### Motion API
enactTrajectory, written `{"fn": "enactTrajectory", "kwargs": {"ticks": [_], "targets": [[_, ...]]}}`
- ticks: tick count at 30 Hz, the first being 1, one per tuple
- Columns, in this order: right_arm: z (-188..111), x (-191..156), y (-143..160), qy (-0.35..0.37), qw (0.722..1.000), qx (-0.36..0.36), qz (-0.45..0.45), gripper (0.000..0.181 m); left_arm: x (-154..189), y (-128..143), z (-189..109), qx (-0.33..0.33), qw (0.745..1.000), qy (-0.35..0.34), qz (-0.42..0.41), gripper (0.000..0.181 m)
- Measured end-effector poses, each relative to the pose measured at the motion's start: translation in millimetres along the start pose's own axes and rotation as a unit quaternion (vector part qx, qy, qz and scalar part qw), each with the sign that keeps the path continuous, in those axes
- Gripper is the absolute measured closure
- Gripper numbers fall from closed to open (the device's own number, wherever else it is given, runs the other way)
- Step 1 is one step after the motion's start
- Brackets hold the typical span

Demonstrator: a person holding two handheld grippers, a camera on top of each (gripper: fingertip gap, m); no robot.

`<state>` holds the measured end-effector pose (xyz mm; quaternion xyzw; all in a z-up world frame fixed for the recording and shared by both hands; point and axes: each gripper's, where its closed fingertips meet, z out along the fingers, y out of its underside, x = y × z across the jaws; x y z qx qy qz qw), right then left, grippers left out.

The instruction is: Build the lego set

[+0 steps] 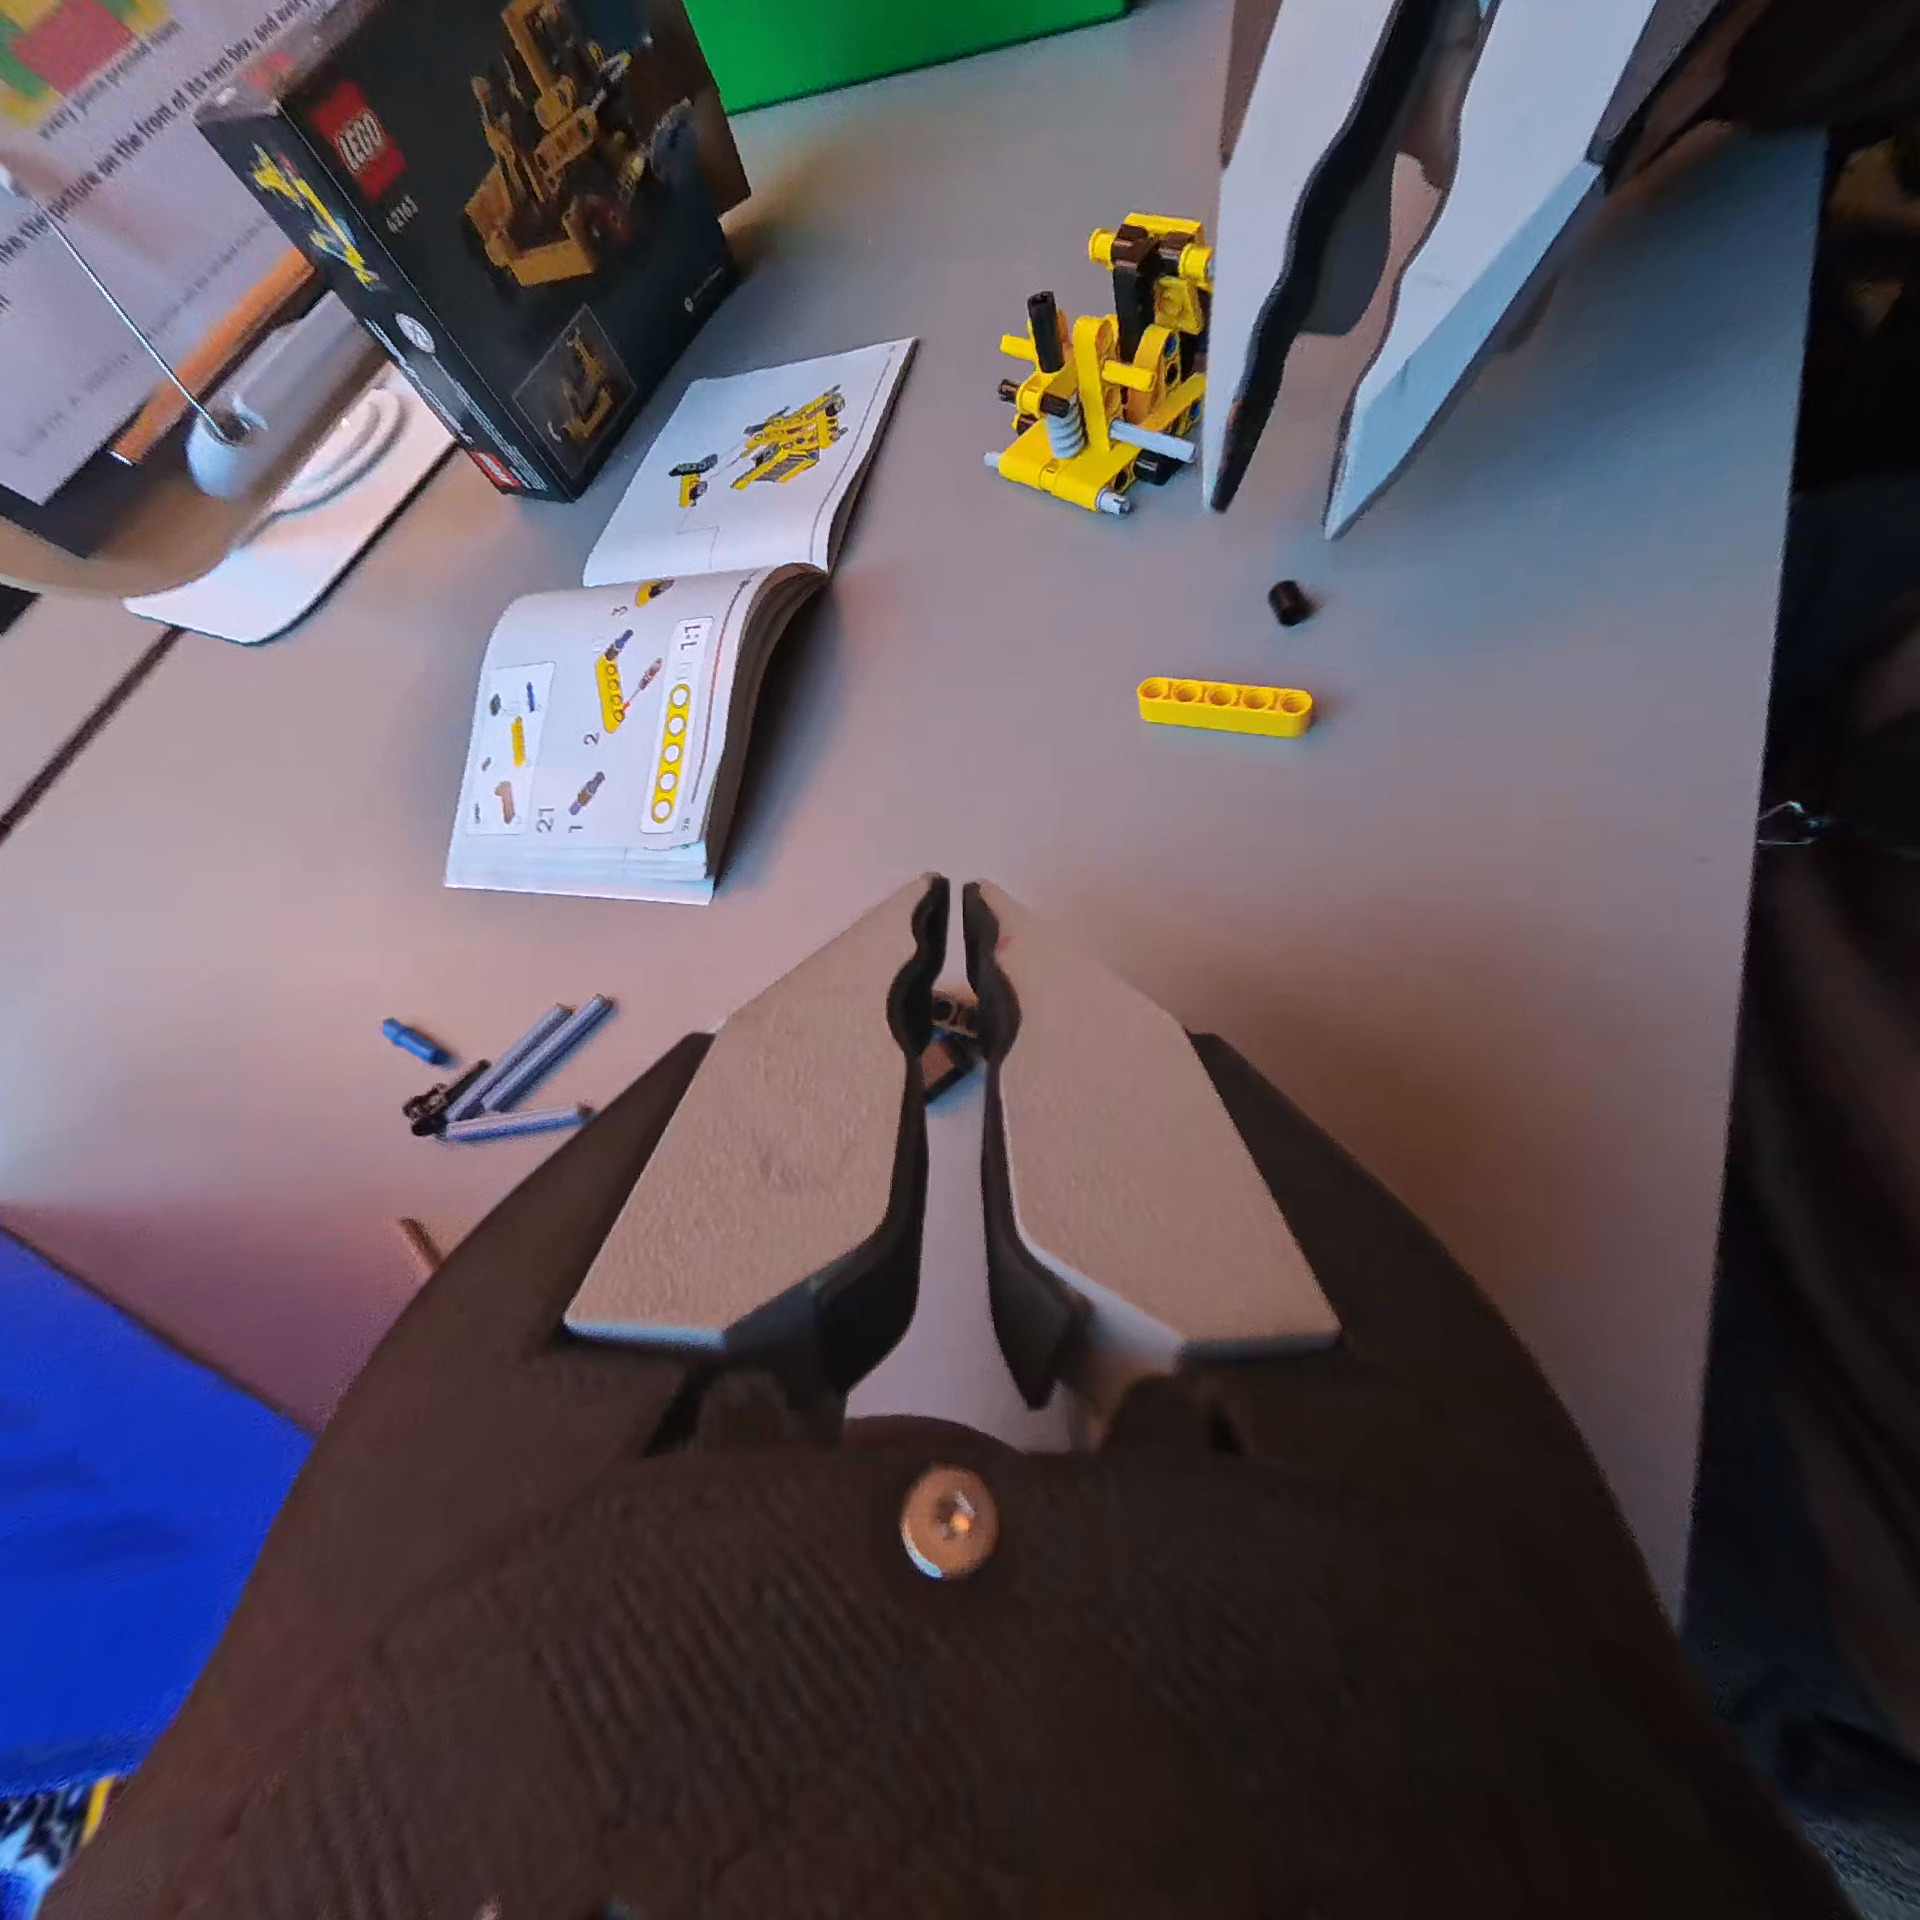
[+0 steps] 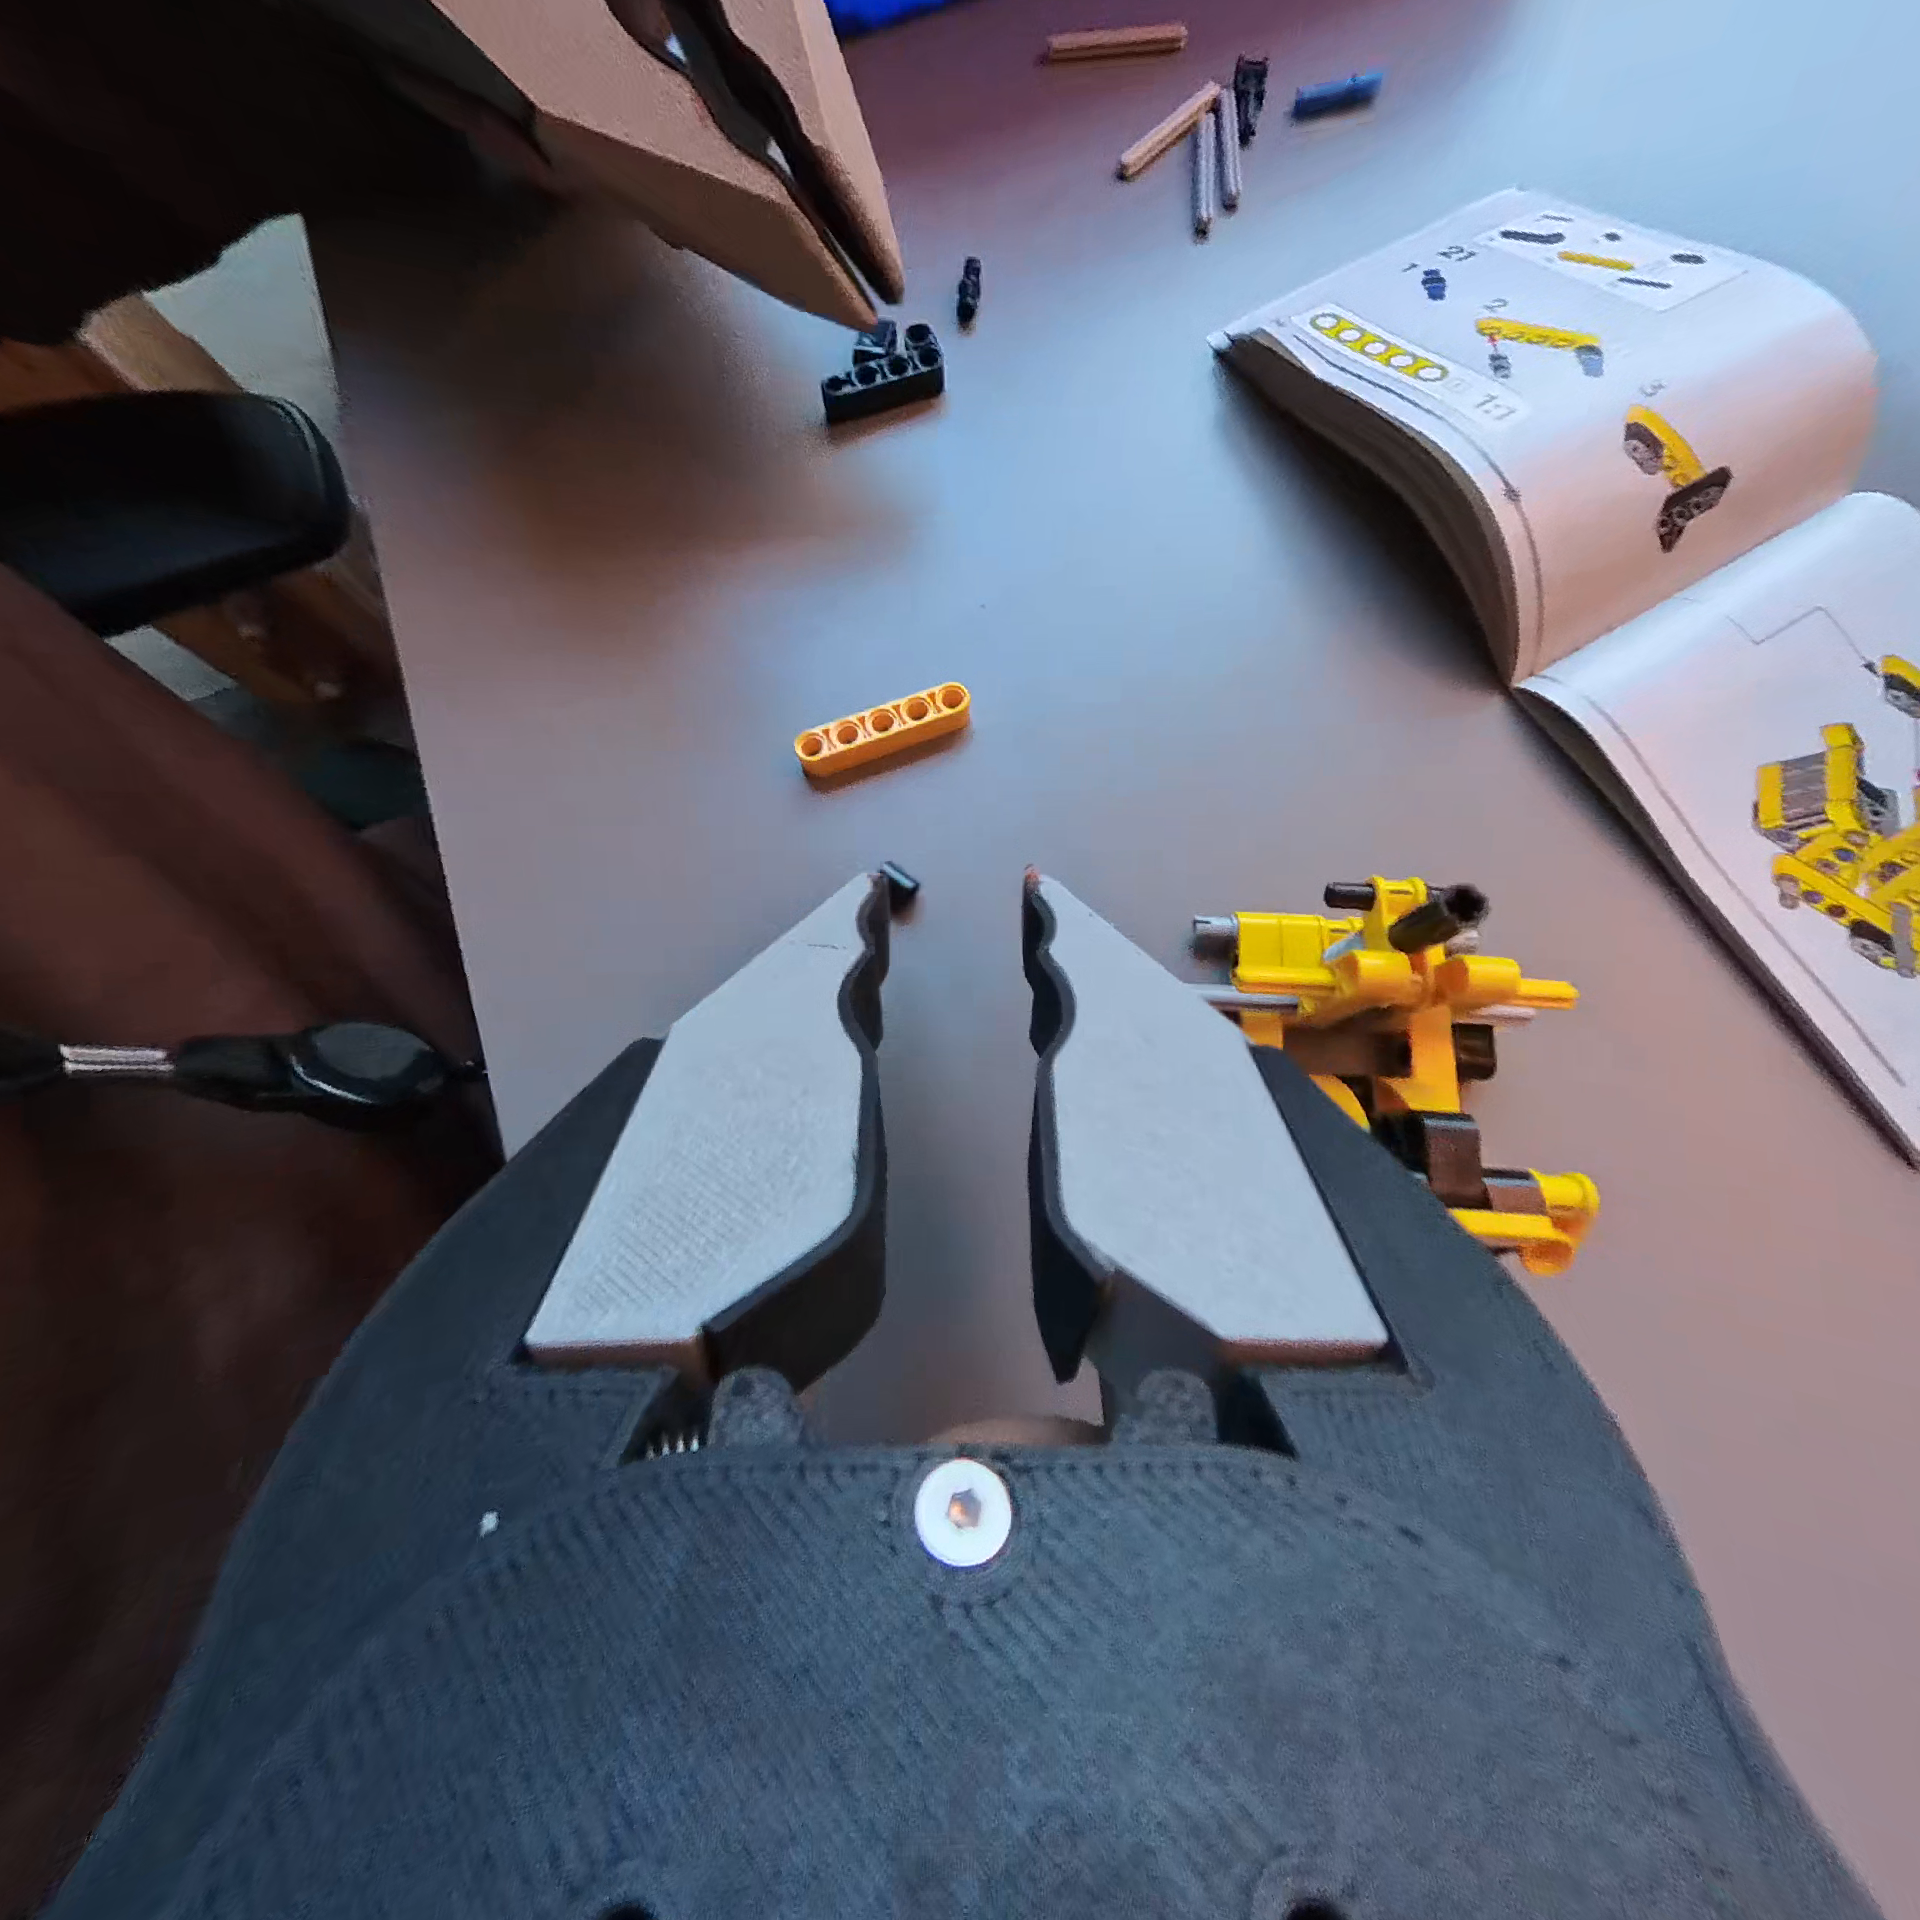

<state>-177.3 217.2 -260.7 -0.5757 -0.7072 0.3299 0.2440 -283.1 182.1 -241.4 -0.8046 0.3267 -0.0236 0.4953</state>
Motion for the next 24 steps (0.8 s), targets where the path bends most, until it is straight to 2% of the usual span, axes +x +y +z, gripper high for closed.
{"fn": "enactTrajectory", "kwargs": {"ticks": [3, 6, 8, 11, 16, 19, 21, 22, 24], "targets": [[2, -1, 2, -0.006, 1.000, -0.002, 0.006, 0.159, -8, 8, 3, -0.028, 0.999, -0.018, -0.022, 0.180], [7, -9, 2, -0.023, 1.000, -0.002, 0.000, 0.158, -31, 15, 4, -0.047, 0.995, -0.062, -0.070, 0.179], [11, -8, 10, -0.010, 1.000, -0.020, -0.015, 0.159, -44, 19, 1, -0.051, 0.989, -0.079, -0.119, 0.177], [11, -8, 11, 0.000, 1.000, -0.008, -0.021, 0.161, -52, 27, -2, -0.062, 0.981, -0.086, -0.162, 0.175], [-12, 8, 2, 0.026, 0.999, 0.027, -0.022, 0.161, -47, 27, -3, -0.056, 0.983, -0.094, -0.148, 0.175], [-35, 3, 2, 0.001, 0.999, 0.046, -0.021, 0.168, -47, 26, -4, -0.056, 0.983, -0.109, -0.135, 0.175], [-39, -13, 10, -0.041, 0.998, 0.038, -0.020, 0.163, -47, 28, -5, -0.060, 0.982, -0.106, -0.142, 0.174], [-37, -21, 16, -0.054, 0.998, 0.024, -0.026, 0.154, -48, 29, -5, -0.061, 0.982, -0.105, -0.147, 0.174], [-31, -30, 34, -0.045, 0.997, -0.018, -0.064, 0.149, -48, 29, -5, -0.059, 0.981, -0.101, -0.153, 0.174]]}}
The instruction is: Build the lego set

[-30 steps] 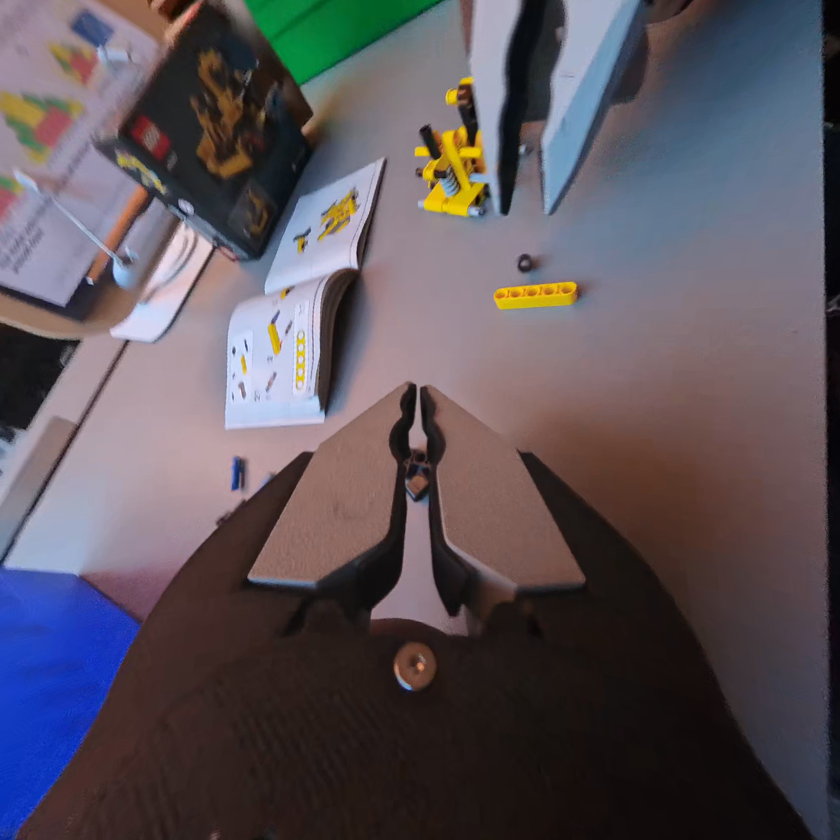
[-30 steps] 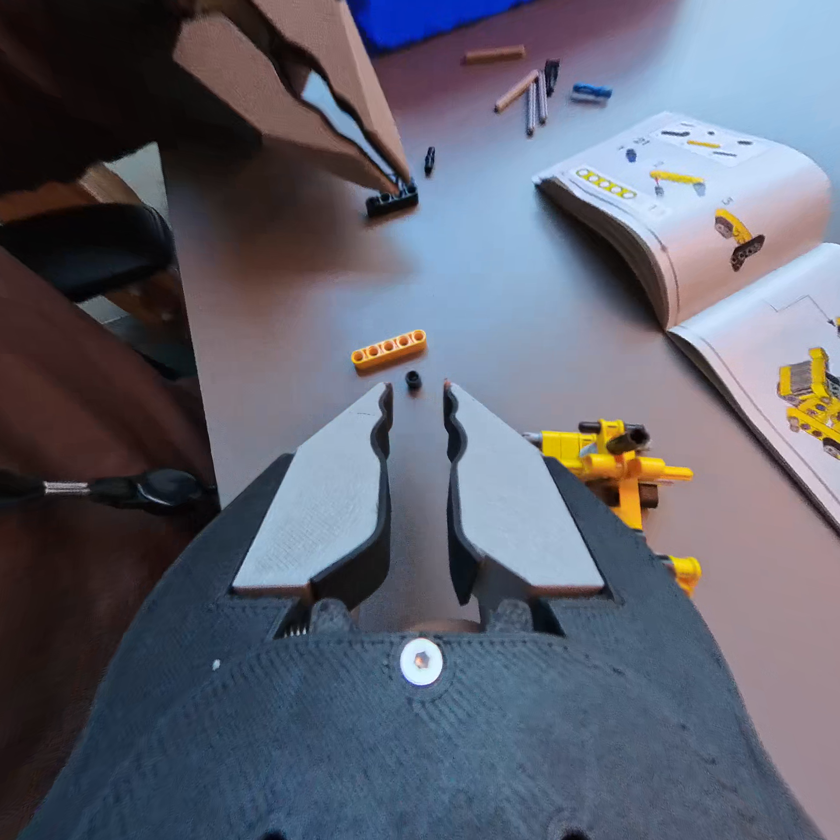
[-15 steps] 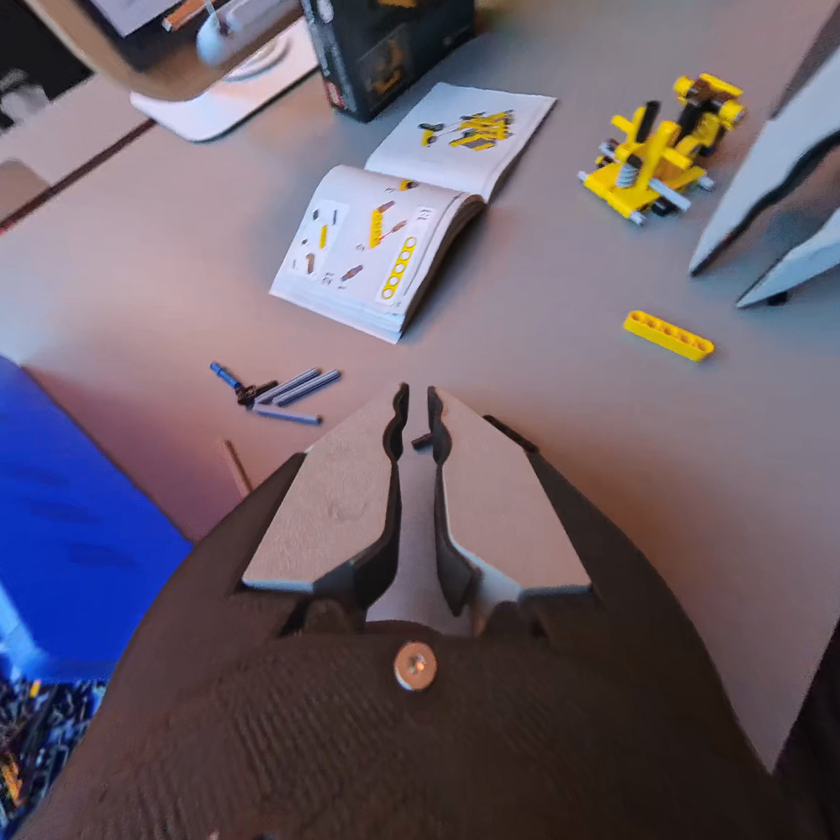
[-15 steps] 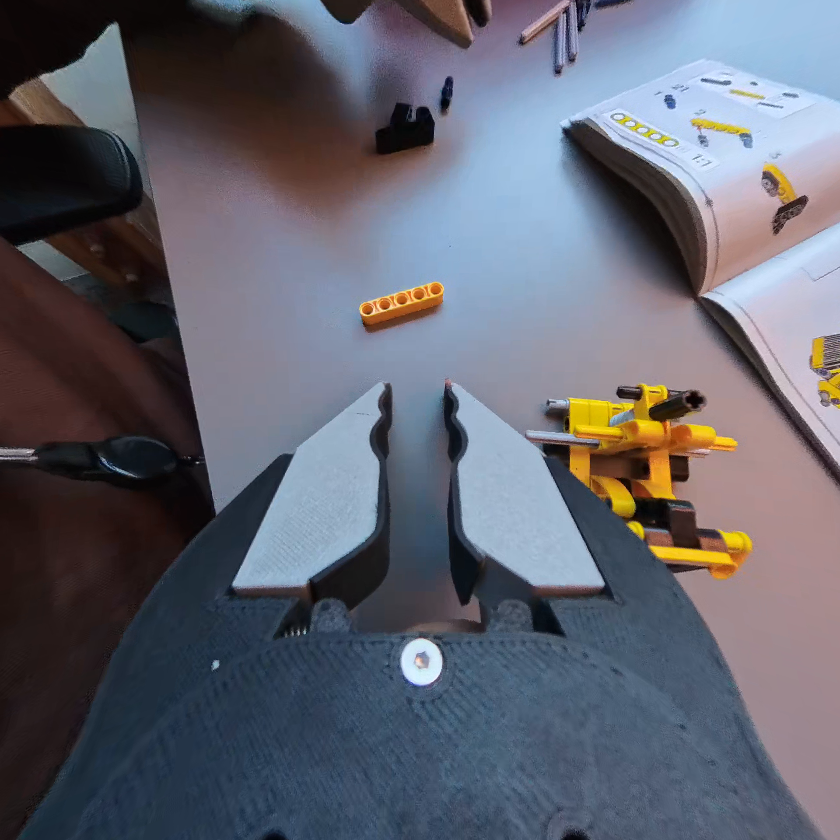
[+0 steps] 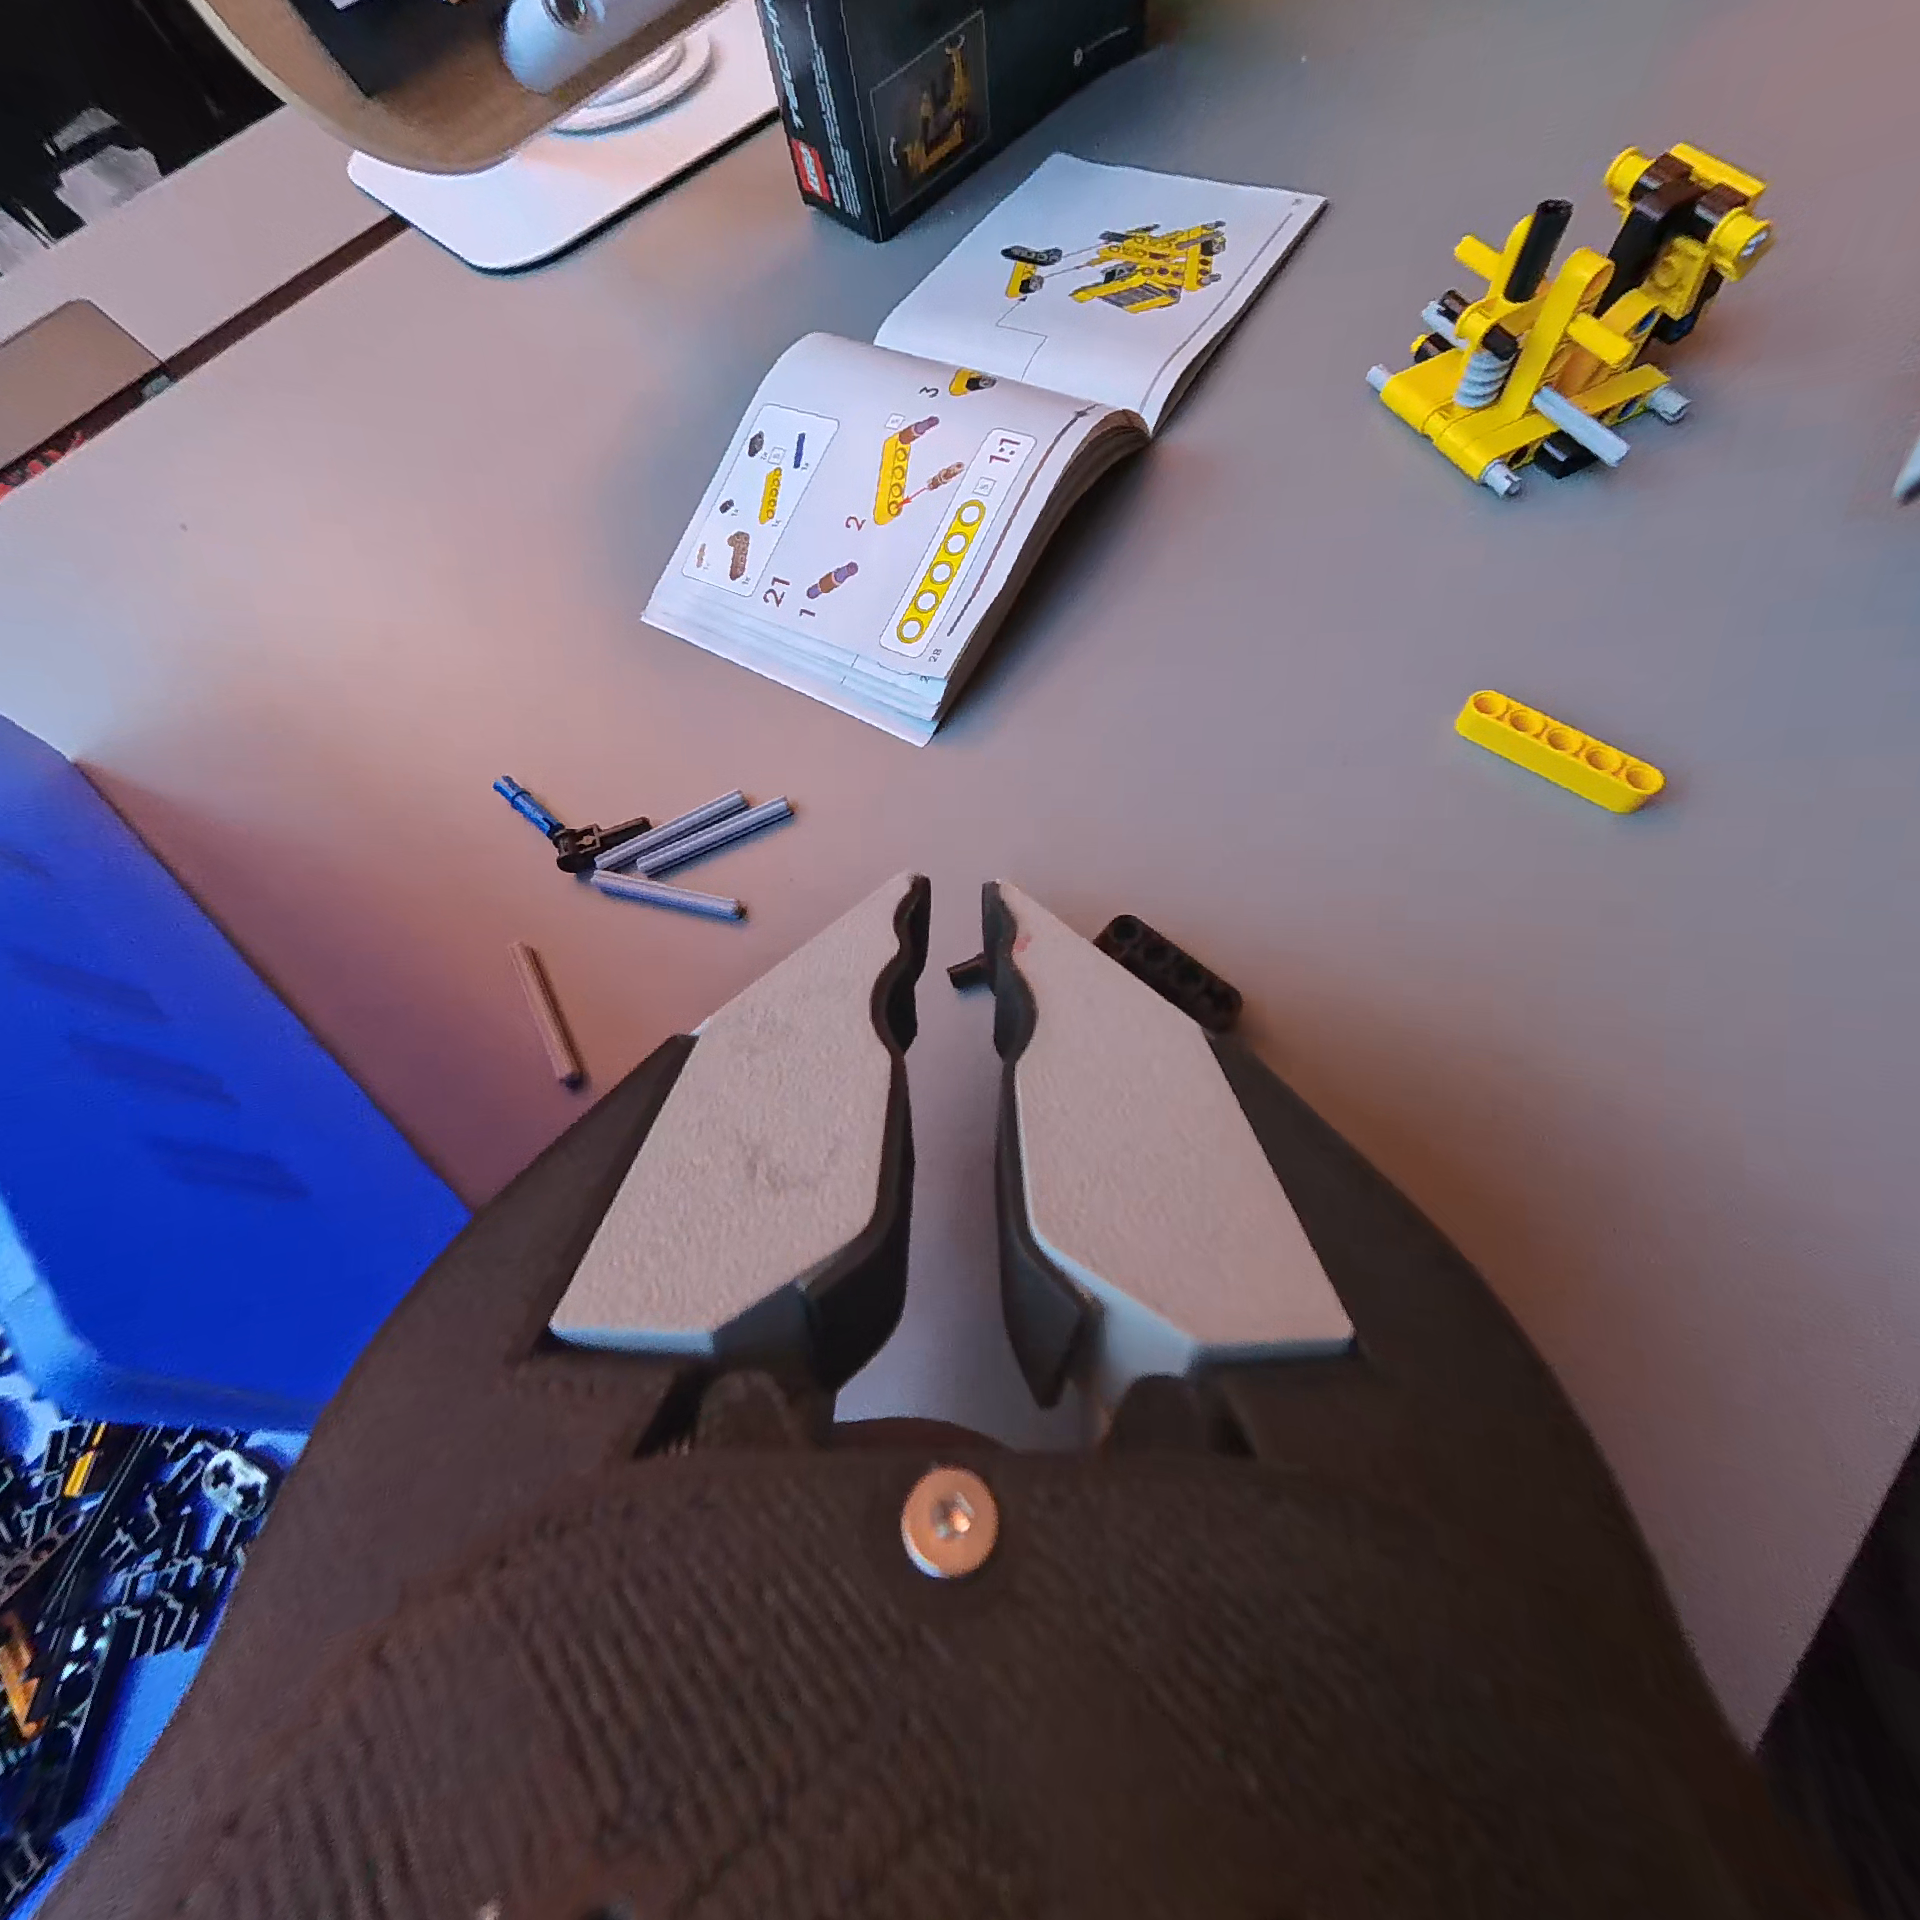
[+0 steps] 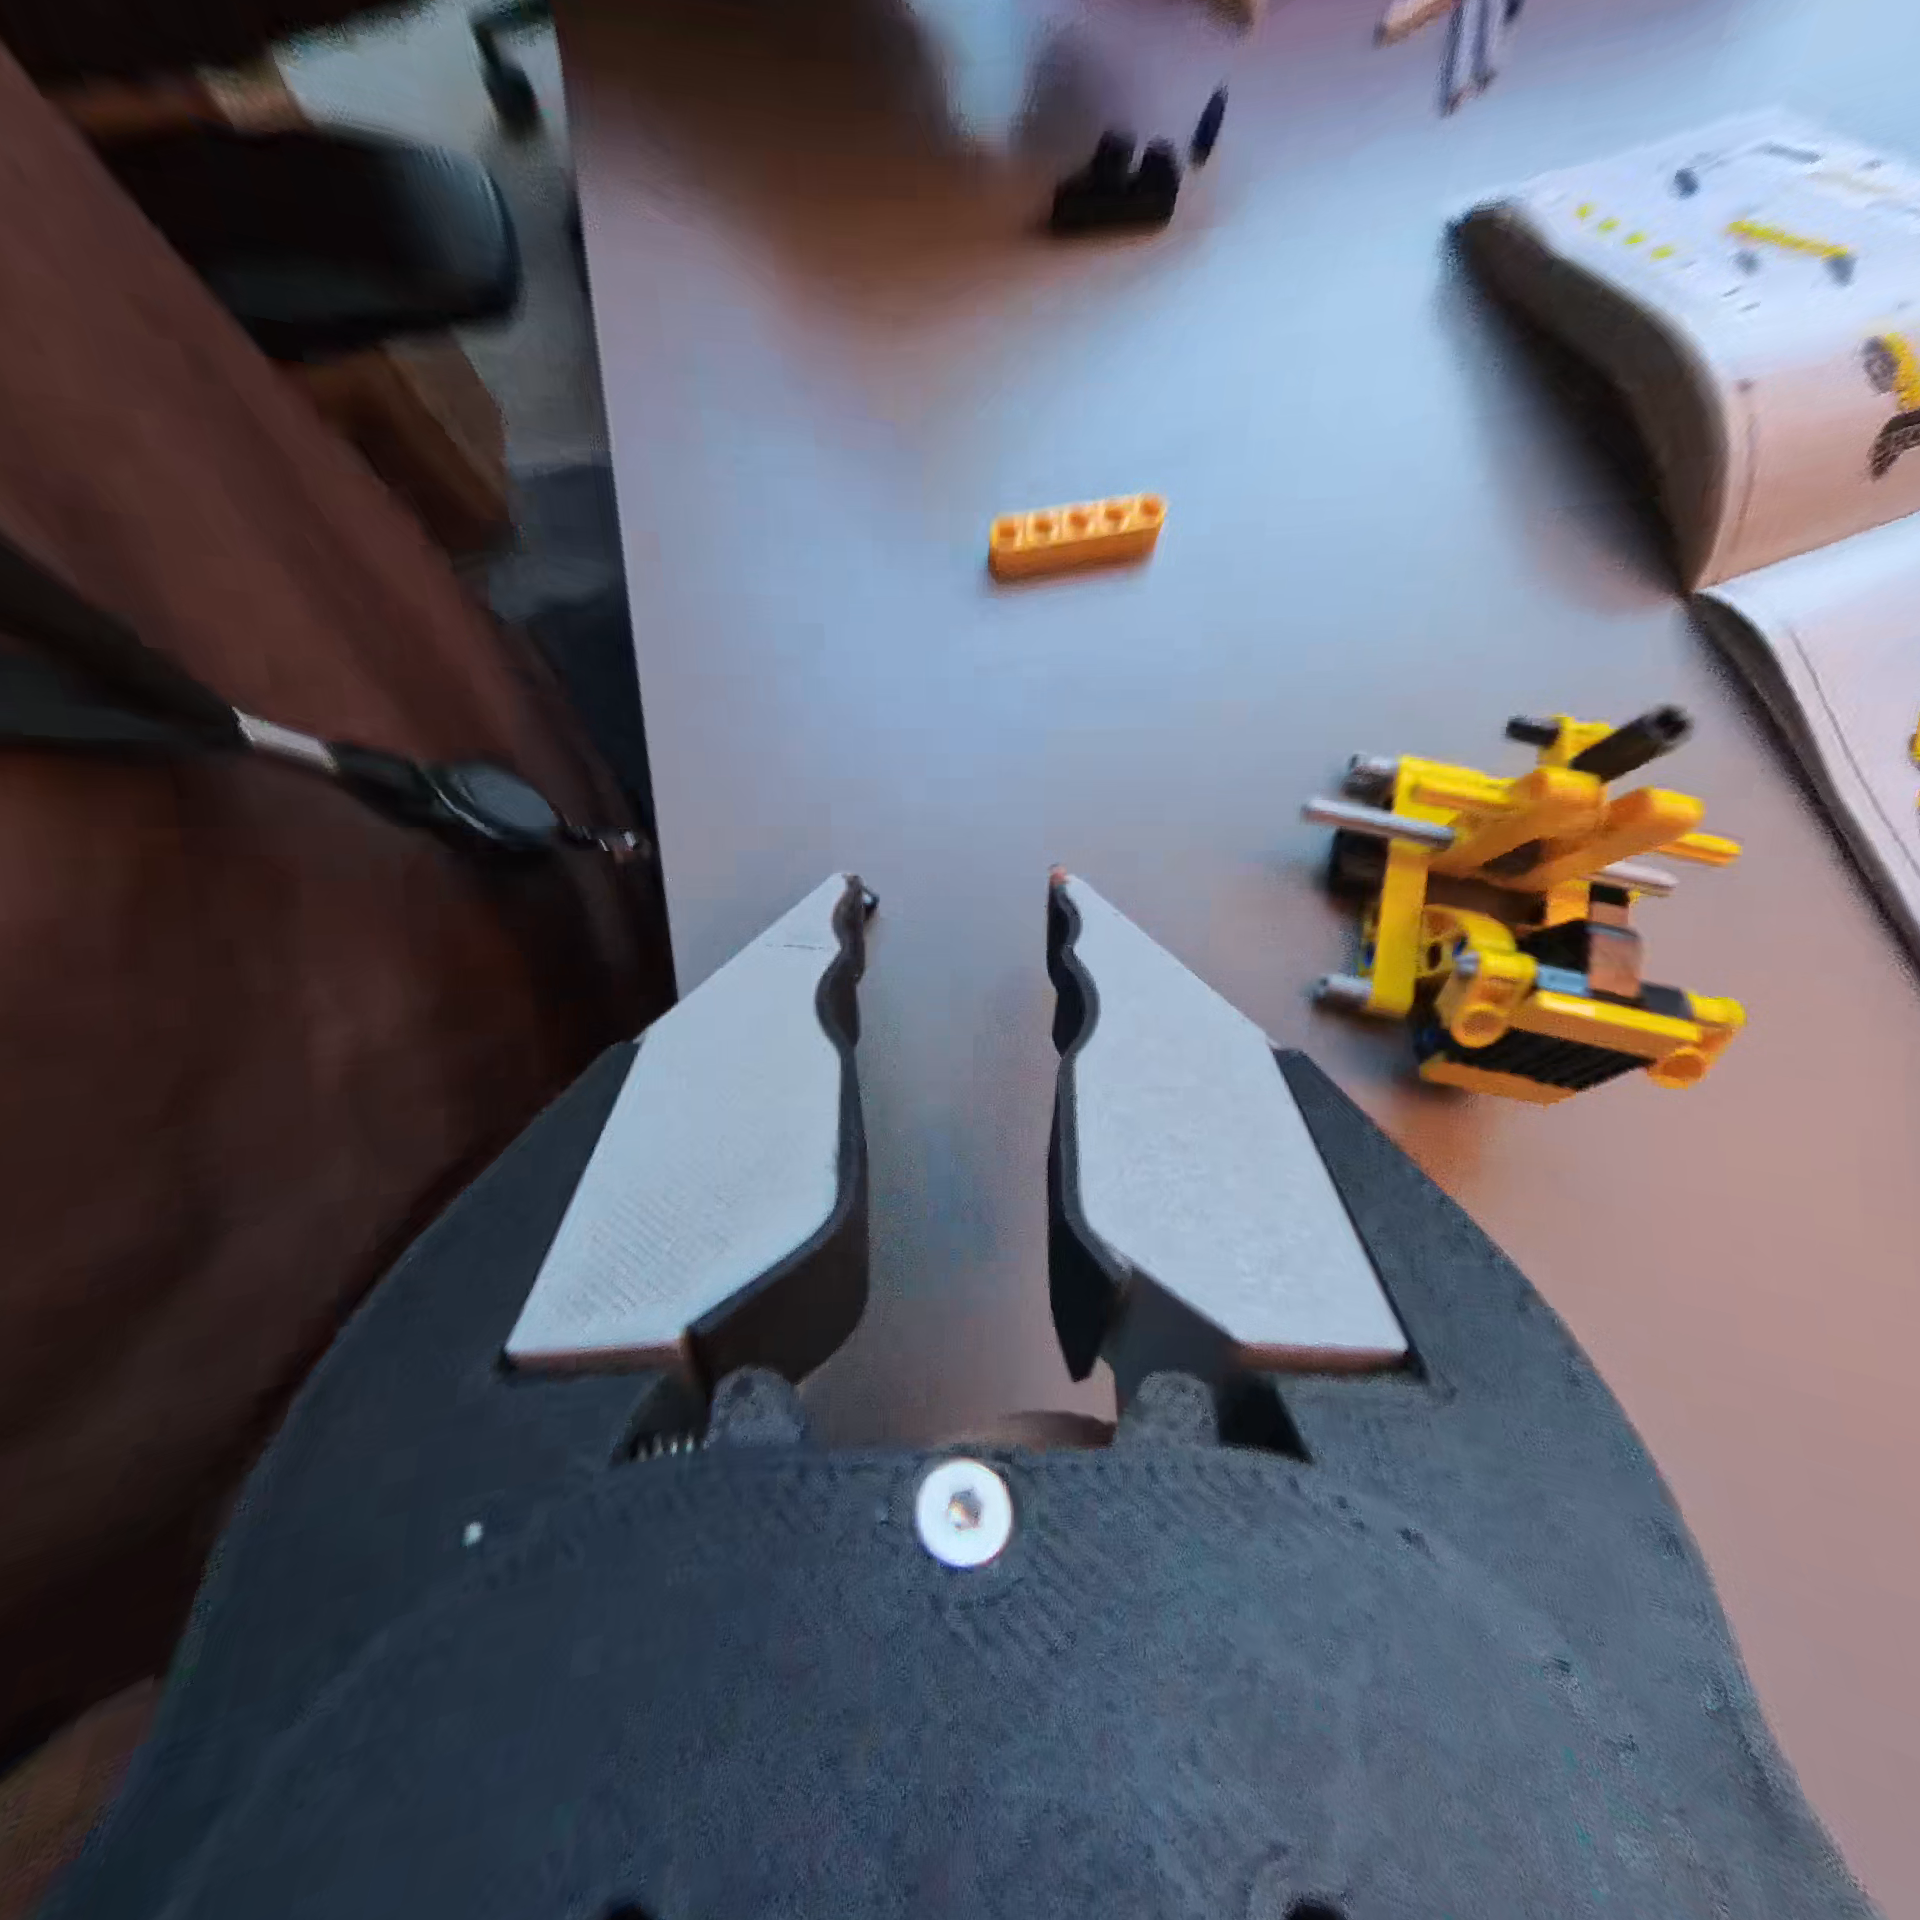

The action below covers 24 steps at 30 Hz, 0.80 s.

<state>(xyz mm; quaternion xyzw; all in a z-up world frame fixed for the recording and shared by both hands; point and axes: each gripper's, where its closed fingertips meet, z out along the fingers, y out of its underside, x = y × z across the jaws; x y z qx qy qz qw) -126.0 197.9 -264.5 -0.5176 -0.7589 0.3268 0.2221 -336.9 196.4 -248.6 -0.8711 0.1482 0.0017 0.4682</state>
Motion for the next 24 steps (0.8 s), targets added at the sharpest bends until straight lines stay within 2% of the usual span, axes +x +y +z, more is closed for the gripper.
{"fn": "enactTrajectory", "kwargs": {"ticks": [1, 5, 11, 14, 18, 21, 24], "targets": [[2, -2, 3, 0.009, 1.000, -0.005, -0.019, 0.154, 0, 0, 0, 0.002, 1.000, 0.000, -0.002, 0.174], [6, -18, 2, -0.035, 0.999, 0.016, -0.037, 0.180, 1, 0, 0, 0.000, 1.000, 0.001, 0.000, 0.174], [19, -4, -1, -0.013, 0.999, 0.009, -0.051, 0.180, 0, 2, 2, -0.012, 1.000, -0.006, -0.006, 0.173], [22, 9, -7, 0.014, 0.998, 0.014, -0.055, 0.173, -7, -4, 3, -0.002, 0.999, -0.016, -0.033, 0.173], [5, 33, -17, 0.056, 0.996, 0.057, -0.029, 0.174, -10, -6, 3, -0.003, 0.999, -0.023, -0.041, 0.171], [-17, 30, -12, 0.040, 0.996, 0.072, -0.020, 0.169, -8, 1, 3, -0.011, 0.999, -0.027, -0.037, 0.170], [-30, -1, 3, -0.024, 0.997, 0.061, -0.046, 0.159, -7, 3, 1, -0.013, 0.999, -0.024, -0.037, 0.168]]}}
